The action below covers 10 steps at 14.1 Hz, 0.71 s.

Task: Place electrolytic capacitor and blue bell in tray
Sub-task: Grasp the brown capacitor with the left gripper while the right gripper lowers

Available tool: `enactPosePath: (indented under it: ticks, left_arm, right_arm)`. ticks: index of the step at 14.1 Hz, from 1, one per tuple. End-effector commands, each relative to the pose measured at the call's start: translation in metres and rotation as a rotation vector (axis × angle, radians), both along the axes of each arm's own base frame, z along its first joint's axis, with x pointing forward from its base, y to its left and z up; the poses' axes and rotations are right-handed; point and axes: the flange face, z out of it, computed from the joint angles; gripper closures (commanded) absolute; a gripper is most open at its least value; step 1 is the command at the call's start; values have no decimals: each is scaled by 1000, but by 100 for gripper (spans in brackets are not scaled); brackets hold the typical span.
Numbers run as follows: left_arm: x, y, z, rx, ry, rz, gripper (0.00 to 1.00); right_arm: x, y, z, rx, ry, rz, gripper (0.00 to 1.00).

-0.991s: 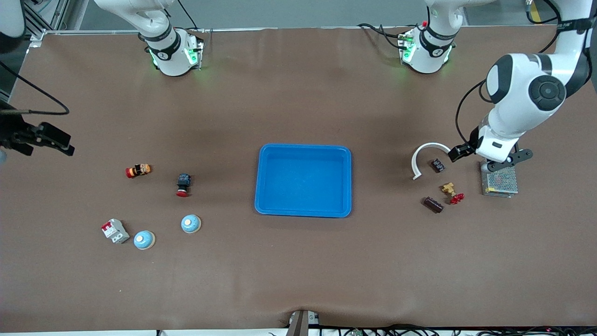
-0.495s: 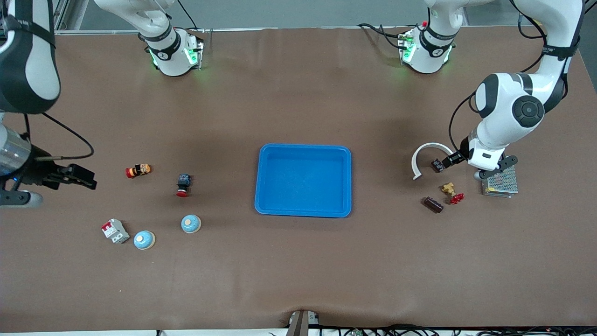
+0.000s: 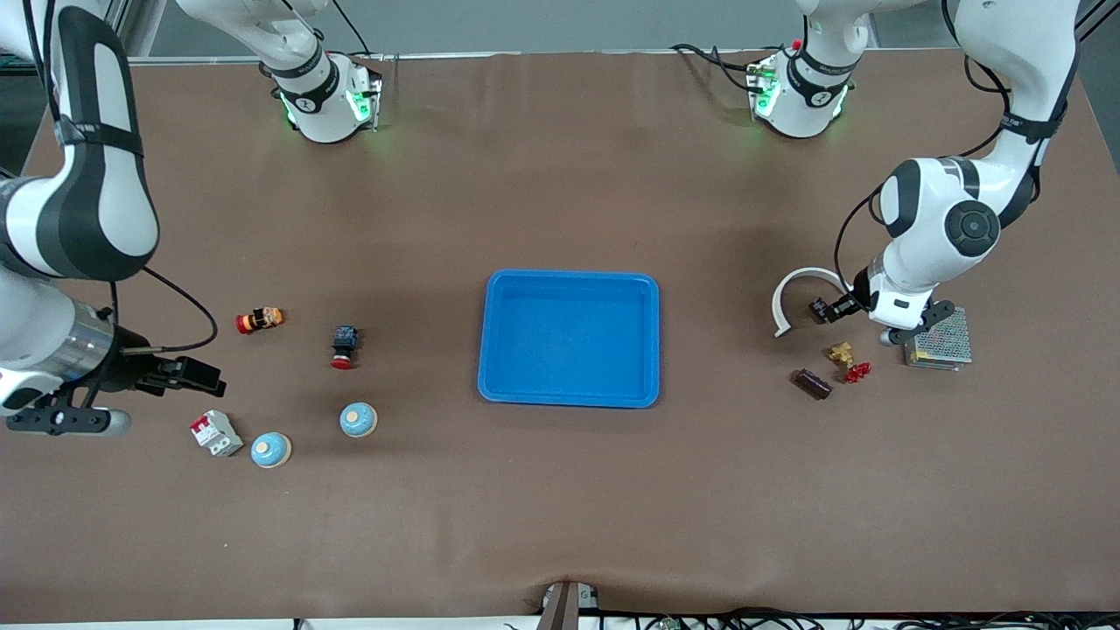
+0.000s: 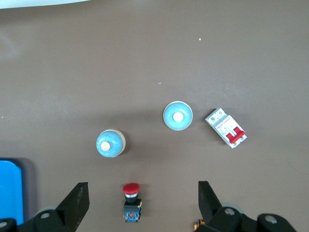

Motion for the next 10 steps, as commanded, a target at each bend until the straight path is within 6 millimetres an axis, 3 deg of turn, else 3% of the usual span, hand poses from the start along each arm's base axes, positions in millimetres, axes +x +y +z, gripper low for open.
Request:
enactPosePath:
  ticks: [1, 7, 10]
  left_arm:
    - [-1, -1, -16, 1, -8, 11, 46]
    - [-6, -3, -34, -4, 26, 24, 52]
    - [-6, -4, -39, -6, 35, 23, 66]
  right_arm:
    - [3, 18, -17, 18, -19, -1, 0]
    - [4, 73, -79, 8, 41, 5, 0]
    - [6, 90, -103, 1, 52, 23, 0]
